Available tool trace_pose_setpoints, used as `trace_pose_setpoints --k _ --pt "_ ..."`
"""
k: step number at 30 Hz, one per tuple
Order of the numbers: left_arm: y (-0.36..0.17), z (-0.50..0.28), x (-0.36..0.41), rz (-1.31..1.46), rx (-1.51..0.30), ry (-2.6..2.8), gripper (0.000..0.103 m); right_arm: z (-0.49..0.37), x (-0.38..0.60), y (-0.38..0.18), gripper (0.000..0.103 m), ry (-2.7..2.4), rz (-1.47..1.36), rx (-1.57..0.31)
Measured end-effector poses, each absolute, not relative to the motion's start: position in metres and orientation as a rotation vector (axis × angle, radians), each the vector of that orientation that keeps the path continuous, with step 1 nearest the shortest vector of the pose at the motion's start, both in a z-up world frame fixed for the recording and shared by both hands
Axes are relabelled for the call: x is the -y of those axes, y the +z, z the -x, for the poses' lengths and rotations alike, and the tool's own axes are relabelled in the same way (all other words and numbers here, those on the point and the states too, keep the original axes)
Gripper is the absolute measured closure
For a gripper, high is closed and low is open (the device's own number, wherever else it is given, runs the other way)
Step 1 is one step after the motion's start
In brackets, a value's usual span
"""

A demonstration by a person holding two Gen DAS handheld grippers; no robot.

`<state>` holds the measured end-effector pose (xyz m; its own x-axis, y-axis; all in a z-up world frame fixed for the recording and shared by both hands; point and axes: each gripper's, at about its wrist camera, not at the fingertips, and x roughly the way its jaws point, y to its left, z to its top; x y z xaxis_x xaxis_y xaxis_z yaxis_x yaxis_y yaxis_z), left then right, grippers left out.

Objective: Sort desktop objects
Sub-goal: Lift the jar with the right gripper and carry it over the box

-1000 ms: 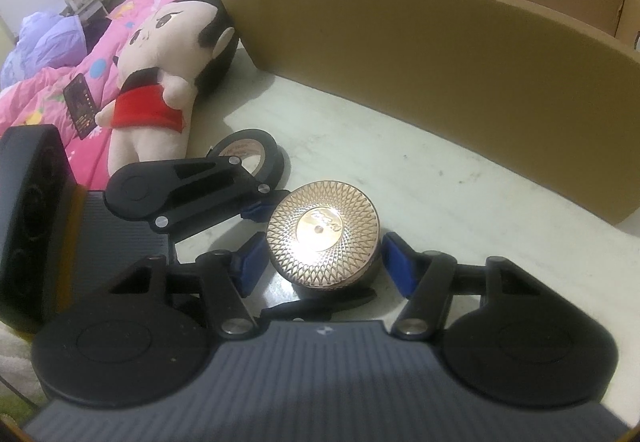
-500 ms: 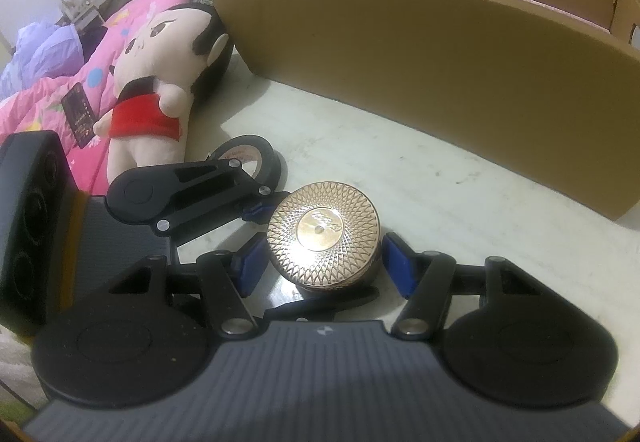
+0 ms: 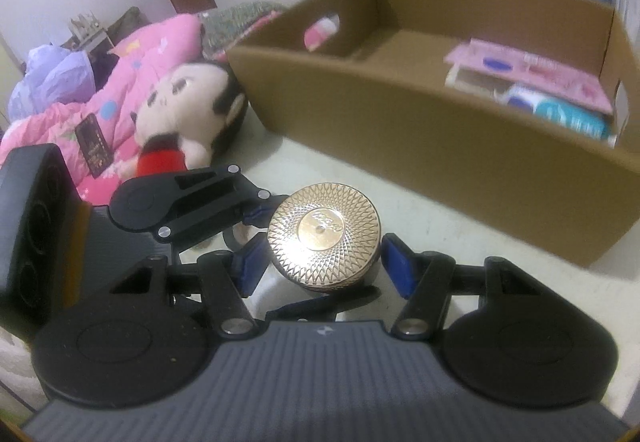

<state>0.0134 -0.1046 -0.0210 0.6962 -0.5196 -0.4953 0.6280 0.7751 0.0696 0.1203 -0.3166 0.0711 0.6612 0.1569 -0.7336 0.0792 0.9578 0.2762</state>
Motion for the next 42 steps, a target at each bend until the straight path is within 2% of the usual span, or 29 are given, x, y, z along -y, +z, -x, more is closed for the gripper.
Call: trace_pose_setpoints --k 11,19,30,37,40,42 --pt "0.026 -0.032 0.115 -0.258 -0.361 -0.611 0.046 -0.141 0.333 0.133 0.043 0.043 -0.249 -0.756" --pt "0.04 -0.058 0.108 -0.261 -0.378 -0.599 0.046 -0.18 0.357 0.147 0.043 0.043 -0.279 -0.766" --pt "0.035 -0.139 0.12 -0.194 -0.594 -0.66 0.046 -0.252 0.413 0.127 0.043 0.03 -0.444 -0.877" --pt "0.021 -0.159 0.136 -0.208 -0.724 -0.664 0.045 -0.277 0.44 0.1 0.044 0.042 -0.528 -0.958" --pt "0.017 -0.162 0.135 -0.201 -0.758 -0.679 0.041 -0.282 0.445 0.092 0.044 0.041 -0.53 -0.986" --pt "0.027 -0.177 0.106 -0.193 -0.764 -0.69 0.034 -0.285 0.446 0.086 0.044 0.026 -0.515 -1.009"
